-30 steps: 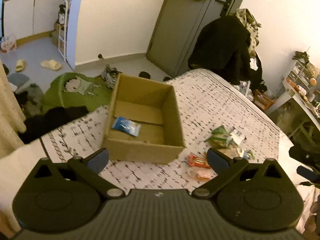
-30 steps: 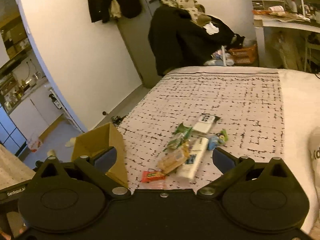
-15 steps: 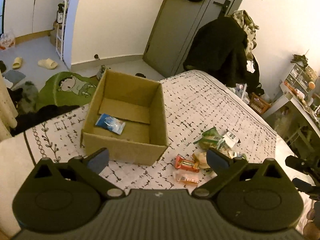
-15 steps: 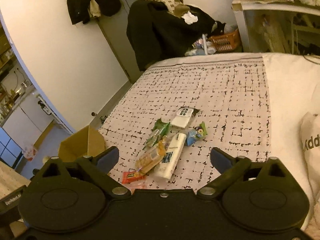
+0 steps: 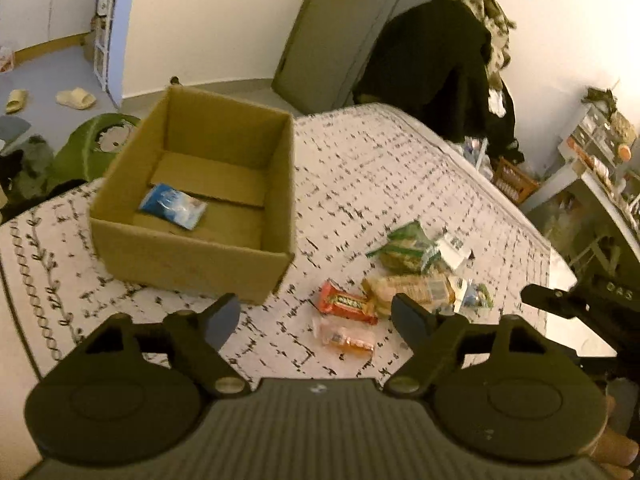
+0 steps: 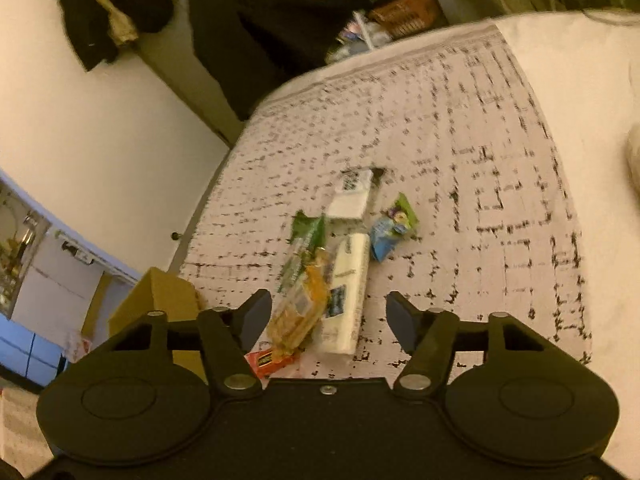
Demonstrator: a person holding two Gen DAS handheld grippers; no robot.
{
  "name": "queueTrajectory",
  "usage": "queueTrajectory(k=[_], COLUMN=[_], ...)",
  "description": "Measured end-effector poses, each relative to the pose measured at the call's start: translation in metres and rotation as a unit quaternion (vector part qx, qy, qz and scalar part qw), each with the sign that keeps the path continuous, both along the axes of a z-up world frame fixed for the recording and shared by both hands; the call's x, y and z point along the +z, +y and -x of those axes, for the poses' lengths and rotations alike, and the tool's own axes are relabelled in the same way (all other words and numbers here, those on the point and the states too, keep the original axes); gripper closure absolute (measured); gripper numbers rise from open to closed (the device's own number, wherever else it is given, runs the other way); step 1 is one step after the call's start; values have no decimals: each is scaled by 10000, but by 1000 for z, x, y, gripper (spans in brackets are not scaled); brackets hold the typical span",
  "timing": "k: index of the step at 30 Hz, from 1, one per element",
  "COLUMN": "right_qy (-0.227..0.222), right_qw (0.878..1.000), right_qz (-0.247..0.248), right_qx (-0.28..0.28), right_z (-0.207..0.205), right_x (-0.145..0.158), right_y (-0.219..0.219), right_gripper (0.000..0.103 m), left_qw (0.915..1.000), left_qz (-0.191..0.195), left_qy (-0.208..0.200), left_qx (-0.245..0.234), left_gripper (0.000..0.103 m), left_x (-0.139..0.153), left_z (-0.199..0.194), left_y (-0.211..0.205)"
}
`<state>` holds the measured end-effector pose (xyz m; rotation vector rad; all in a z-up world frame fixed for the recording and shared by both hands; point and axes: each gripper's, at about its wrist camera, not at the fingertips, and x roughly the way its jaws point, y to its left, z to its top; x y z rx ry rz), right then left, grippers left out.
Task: Organize snacks
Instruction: 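Grasp the clear orange-filled packet with the left gripper while the right grasps the blueberry package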
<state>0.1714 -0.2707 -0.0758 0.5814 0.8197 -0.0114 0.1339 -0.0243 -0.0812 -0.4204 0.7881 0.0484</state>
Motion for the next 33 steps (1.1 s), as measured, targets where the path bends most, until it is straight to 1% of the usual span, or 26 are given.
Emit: queueTrajectory(k=[4, 5, 7, 10, 16, 21, 26, 33], right_qy=[250, 320, 393, 510, 728, 900, 977, 972], right_qw=[9995, 9992, 9987, 9979, 9959, 9943, 9932, 9923], right_qz=[-212, -244, -287, -328, -360, -339, -289, -84], right_qx=[45, 72, 126, 227, 406, 467, 564, 759], right_z=[-9, -11, -15, -22, -37, -49, -57, -65], right_x=[-18, -22, -29, -37, -52, -65, -74, -78], right_y=[1, 2, 4, 6, 10, 12, 18, 27], right_gripper=[46, 48, 49, 52, 53, 53, 53, 54], left_qw=[9997, 9996, 9993, 9987, 9974, 9956, 9939, 9900], left_qz=[62, 69, 61, 167, 193, 62, -46, -430], left_qy=[205, 245, 344, 470, 693, 931, 1102, 1345], left_qx=[-108, -121, -121, -141, -40, 11, 13, -76], left_gripper=[29, 30, 31, 35, 36, 36, 36, 36], left_x=[-16, -20, -26, -37, -57, -72, -84, -89], left_z=[-12, -15, -21, -31, -53, -69, -80, -82], left_y=[-8, -9, -13, -17, -27, -34, -38, -46])
